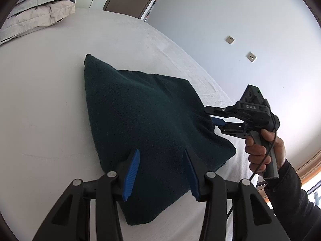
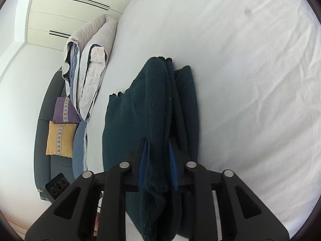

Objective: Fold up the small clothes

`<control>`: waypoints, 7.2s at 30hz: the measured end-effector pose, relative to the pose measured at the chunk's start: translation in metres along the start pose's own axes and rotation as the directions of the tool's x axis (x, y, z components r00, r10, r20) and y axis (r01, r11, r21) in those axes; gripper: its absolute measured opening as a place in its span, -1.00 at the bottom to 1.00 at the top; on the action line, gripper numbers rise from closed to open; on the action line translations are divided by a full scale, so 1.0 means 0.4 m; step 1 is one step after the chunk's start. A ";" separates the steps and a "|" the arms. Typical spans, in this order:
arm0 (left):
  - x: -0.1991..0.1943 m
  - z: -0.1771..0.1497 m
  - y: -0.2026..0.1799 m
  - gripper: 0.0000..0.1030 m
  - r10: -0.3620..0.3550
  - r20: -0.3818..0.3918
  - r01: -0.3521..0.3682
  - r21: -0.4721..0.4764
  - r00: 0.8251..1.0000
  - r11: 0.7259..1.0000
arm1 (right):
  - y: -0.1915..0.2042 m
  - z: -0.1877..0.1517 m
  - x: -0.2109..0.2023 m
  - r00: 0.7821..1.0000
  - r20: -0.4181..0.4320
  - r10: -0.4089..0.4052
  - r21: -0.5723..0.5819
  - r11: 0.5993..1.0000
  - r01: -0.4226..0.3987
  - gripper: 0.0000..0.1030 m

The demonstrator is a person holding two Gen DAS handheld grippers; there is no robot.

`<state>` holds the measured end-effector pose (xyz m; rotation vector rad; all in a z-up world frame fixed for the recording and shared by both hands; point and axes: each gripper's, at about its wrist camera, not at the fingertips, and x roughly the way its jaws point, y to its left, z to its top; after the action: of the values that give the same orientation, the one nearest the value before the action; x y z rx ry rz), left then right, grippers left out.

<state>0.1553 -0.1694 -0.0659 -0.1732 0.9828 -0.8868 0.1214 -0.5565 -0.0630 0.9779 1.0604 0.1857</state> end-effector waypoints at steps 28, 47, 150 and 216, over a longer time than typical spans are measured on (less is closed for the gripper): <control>0.014 -0.005 -0.072 0.01 0.049 -0.001 -0.049 0.098 0.999 0.994 | -0.150 -0.203 -0.086 0.998 -0.062 0.027 0.006 1.000 -0.026 -0.80; 0.223 0.181 0.033 0.00 0.119 -0.016 -0.119 0.039 0.993 0.992 | -0.090 -0.046 0.003 0.999 -0.008 0.053 -0.052 0.997 -0.053 -0.99; -0.282 0.020 0.102 -0.26 0.289 -0.012 -0.289 -0.027 0.957 0.957 | 0.458 -0.364 0.007 0.924 0.170 -0.343 -0.599 0.708 0.374 -0.59; -0.776 -0.388 -0.107 1.00 0.705 0.572 -0.810 -0.115 0.419 0.575 | 0.542 -0.882 -0.320 0.683 0.731 -0.013 -0.474 0.711 0.520 0.86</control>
<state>-0.0673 0.0647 0.0685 0.1779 0.3037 -0.0133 -0.1606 -0.2947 0.1366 0.1528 0.3600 -0.0821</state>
